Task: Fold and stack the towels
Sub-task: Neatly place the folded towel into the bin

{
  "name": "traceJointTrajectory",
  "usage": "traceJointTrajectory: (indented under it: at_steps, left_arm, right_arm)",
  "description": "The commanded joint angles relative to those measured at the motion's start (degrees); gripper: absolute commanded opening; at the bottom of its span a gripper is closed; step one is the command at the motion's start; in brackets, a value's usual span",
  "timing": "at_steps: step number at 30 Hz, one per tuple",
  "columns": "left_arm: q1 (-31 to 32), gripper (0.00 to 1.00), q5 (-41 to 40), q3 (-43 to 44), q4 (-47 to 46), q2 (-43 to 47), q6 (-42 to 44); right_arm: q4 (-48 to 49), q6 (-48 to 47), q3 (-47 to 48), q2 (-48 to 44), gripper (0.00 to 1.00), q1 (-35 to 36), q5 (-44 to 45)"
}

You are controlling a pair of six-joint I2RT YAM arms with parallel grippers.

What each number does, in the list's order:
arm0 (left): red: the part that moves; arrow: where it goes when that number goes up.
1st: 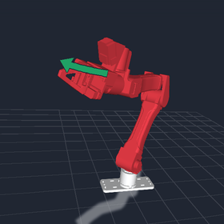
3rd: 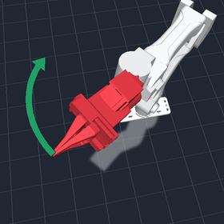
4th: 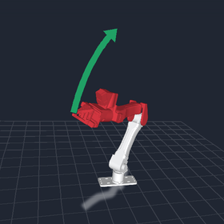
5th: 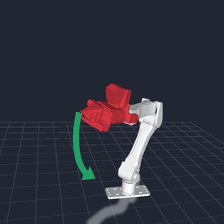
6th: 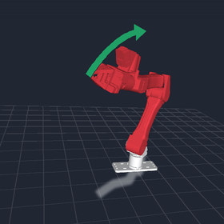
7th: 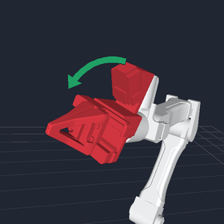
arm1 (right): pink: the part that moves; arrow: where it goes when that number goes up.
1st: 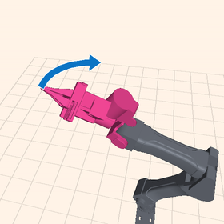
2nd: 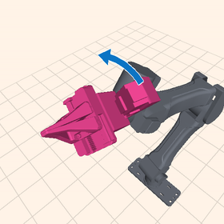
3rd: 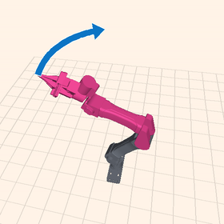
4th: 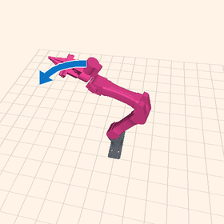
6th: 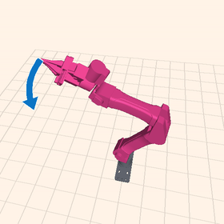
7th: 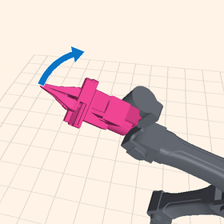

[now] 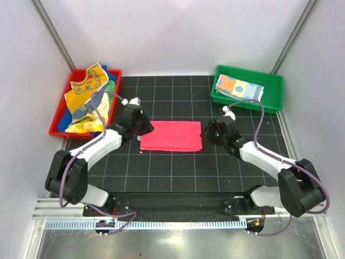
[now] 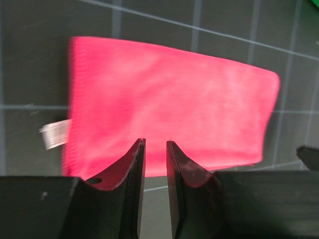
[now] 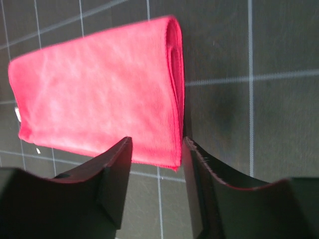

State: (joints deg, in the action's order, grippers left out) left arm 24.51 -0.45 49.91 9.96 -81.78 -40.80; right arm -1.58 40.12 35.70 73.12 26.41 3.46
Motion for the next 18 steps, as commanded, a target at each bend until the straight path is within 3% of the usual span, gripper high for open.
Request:
traceJointTrajectory:
  at_steps: [1,7,18]
  left_arm:
    - [4.4,0.27,0.1,3.7,-0.6,-4.2,1.4]
    - [9.4,0.27,2.1,5.2,-8.1,-11.0,0.0]
    - [12.7,0.24,3.8,0.7,-16.7,-18.9,-2.0]
  right_arm:
    - [-2.5,-3.1,4.9,1.9,0.54,-2.3,-0.5]
    - [-2.4,-4.9,8.4,8.0,0.63,-5.1,-4.8]
    - [1.2,-5.6,9.8,18.8,0.72,-5.8,-7.9]
